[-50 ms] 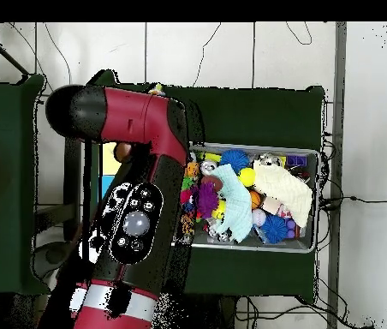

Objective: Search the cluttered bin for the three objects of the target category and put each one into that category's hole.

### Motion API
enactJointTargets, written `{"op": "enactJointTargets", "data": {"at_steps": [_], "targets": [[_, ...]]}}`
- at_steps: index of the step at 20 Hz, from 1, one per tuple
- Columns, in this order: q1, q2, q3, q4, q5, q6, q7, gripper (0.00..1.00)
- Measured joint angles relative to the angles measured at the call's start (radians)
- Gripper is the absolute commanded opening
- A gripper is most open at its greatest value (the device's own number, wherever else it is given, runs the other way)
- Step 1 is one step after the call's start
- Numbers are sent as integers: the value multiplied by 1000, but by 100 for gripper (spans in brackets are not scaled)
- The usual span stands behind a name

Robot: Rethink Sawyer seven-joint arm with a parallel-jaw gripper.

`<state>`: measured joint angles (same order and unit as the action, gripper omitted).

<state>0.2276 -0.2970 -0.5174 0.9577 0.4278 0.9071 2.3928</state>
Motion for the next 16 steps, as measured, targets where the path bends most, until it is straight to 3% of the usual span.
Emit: {"op": "enactJointTargets", "data": {"at_steps": [16], "targets": [[12,0,0,6,0,0,0,0]]}}
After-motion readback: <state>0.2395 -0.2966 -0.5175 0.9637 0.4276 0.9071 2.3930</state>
